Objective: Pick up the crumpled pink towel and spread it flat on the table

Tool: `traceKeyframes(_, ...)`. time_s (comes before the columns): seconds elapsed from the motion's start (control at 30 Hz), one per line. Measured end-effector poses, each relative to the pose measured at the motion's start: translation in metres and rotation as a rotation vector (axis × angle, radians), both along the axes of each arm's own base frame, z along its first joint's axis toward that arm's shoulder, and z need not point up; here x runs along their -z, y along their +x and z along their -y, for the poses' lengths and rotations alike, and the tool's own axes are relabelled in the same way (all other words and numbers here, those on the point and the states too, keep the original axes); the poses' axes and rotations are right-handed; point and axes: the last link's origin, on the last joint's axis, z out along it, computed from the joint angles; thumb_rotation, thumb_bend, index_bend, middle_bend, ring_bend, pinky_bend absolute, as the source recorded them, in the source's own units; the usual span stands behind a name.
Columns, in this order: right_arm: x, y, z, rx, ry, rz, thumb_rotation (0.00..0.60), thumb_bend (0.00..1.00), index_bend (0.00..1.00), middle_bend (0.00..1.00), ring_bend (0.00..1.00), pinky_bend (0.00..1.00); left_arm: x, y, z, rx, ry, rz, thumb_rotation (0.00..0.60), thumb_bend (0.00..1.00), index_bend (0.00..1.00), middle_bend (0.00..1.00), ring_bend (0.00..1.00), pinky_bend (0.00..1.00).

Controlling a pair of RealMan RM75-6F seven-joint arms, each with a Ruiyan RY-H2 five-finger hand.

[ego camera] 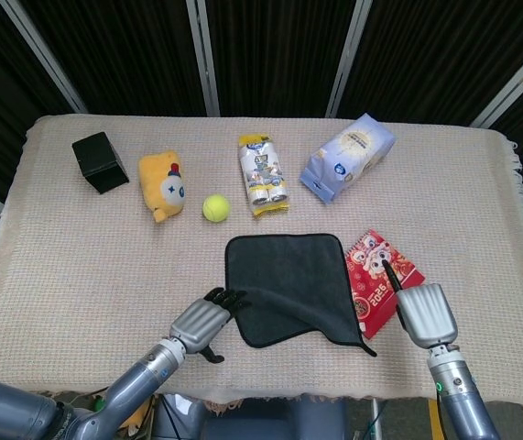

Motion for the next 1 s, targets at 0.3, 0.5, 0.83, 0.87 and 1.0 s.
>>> traceKeyframes(0.3, -0.015, -0.006, 0.006, -0.055, -0.092, 0.082, 0.6, 0.5, 0.0, 0.85, 0.91, 0.84, -0.007, -0.005, 0.002, 0.081, -0.079, -0.06, 0.6, 1.0, 0.0, 0.0, 0.0, 0.03)
traceKeyframes(0.5, -0.017, -0.009, 0.008, -0.058, -0.101, 0.092, 0.6, 0.5, 0.0, 0.85, 0.91, 0.84, -0.007, -0.007, 0.01, 0.162, -0.18, -0.17, 0.6, 1.0, 0.0, 0.0, 0.0, 0.03)
traceKeyframes(0.83, -0.017, -0.008, 0.013, -0.057, -0.112, 0.092, 0.6, 0.5, 0.0, 0.84, 0.9, 0.84, 0.006, -0.005, 0.018, 0.201, -0.204, -0.218, 0.6, 1.0, 0.01, 0.0, 0.0, 0.03)
traceKeyframes(0.87, -0.017, -0.008, 0.013, -0.06, -0.117, 0.087, 0.6, 0.5, 0.0, 0.84, 0.9, 0.84, 0.008, -0.005, 0.019, 0.203, -0.206, -0.218, 0.6, 1.0, 0.01, 0.0, 0.0, 0.03)
traceKeyframes(1.0, -0.02, -0.01, 0.014, -0.078, -0.164, 0.065, 0.6, 0.5, 0.0, 0.81, 0.87, 0.83, 0.018, 0.0, 0.025, 0.209, -0.213, -0.217, 0.6, 1.0, 0.0, 0.0, 0.0, 0.03)
